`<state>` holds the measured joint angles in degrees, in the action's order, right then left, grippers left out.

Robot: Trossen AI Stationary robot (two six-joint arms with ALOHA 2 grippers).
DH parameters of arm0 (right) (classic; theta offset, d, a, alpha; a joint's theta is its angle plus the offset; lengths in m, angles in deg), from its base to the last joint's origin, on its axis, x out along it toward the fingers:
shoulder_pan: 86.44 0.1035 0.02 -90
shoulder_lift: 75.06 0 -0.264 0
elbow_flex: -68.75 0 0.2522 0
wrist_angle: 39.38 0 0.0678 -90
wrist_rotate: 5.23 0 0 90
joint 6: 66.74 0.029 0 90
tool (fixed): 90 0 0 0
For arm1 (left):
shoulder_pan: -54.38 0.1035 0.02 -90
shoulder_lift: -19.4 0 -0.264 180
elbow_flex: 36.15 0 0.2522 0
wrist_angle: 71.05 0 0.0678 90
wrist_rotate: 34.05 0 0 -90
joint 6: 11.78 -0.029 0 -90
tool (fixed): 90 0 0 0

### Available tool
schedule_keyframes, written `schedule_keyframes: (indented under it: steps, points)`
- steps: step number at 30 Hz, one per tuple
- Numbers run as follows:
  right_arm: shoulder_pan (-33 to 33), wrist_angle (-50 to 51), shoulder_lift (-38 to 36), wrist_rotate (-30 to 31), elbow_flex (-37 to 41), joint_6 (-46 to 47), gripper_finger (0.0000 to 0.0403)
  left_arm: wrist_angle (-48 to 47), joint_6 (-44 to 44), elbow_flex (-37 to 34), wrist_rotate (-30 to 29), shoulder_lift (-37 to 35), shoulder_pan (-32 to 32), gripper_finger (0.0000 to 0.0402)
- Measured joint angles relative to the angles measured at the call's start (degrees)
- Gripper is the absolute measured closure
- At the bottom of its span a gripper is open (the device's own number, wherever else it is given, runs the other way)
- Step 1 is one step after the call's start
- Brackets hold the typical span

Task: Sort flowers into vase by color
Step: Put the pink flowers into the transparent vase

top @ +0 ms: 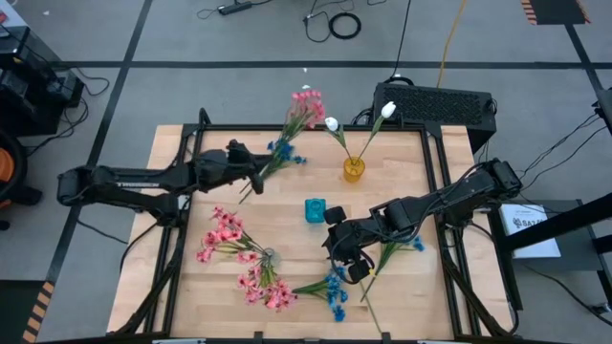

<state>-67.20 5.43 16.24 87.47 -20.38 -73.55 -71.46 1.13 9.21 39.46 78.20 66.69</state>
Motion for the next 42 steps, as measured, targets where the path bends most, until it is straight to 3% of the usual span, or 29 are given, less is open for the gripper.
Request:
schedule_keyframes:
  steps: [12,25,32,42]
  points:
    - [0.00,-0.92,0.00,0.02,0.00,0.13,0.0255,17.30,0.16,-0.27,6.45,-3.43,-6.42,0.0398]
    - [0.00,-1.40,0.00,0.02,0.00,-0.40,0.0255,53.31,1.66,-16.49,7.28,-2.88,-8.14,0.0398]
    - [0.00,-2.41,0.00,0.00,0.00,-0.50,0.0255,61.16,1.55,-17.76,7.18,1.58,-11.88,0.0398]
    - [0.00,-2.58,0.00,0.02,0.00,0.54,0.0255,75.75,-0.04,-17.77,2.16,12.96,-18.91,0.0398]
